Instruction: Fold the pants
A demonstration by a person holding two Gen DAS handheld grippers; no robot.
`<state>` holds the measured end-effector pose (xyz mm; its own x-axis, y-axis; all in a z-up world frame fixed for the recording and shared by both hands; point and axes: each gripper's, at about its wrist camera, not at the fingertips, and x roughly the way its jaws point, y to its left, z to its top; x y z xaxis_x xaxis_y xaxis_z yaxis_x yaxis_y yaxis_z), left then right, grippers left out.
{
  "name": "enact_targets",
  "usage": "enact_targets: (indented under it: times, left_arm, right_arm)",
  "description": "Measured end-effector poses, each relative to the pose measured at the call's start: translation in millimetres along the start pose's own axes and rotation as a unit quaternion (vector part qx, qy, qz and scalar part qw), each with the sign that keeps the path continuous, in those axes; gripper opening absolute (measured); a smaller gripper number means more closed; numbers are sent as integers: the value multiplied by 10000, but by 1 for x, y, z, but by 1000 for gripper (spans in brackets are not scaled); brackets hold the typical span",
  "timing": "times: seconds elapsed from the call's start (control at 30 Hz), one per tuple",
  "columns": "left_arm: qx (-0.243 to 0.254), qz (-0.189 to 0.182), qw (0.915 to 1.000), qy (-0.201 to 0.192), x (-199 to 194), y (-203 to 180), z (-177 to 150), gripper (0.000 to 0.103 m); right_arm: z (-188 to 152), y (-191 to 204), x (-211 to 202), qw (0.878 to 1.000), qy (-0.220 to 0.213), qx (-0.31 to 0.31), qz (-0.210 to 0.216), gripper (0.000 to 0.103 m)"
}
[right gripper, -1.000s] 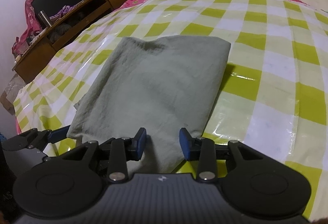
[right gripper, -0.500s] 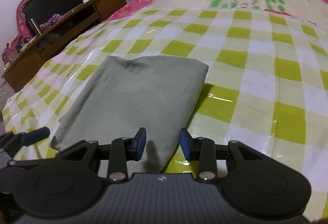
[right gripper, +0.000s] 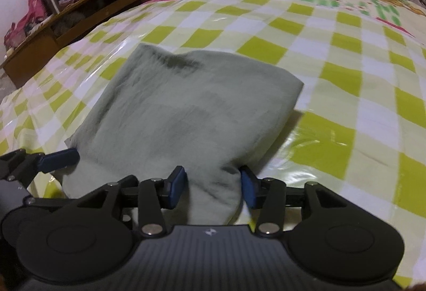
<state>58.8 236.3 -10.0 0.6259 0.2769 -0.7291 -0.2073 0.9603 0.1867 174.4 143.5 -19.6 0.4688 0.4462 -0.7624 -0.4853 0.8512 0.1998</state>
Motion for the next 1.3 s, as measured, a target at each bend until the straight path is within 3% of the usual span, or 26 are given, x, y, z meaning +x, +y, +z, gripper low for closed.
enact_targets:
  times: [0.77,1.0,1.3]
  left_arm:
    - [-697,622,9955,136,39,93,11,102]
    - [-712,757,9943,221,19,89,9,101]
    - [-499,387,9980,1,-30,48,8,101]
  right_arm:
    - [57,87,72,9969,211,-641,400,52]
    - [50,78,37,9977,-47,-485,471,51]
    - [28,54,-22,9983,-317,-185,446,51]
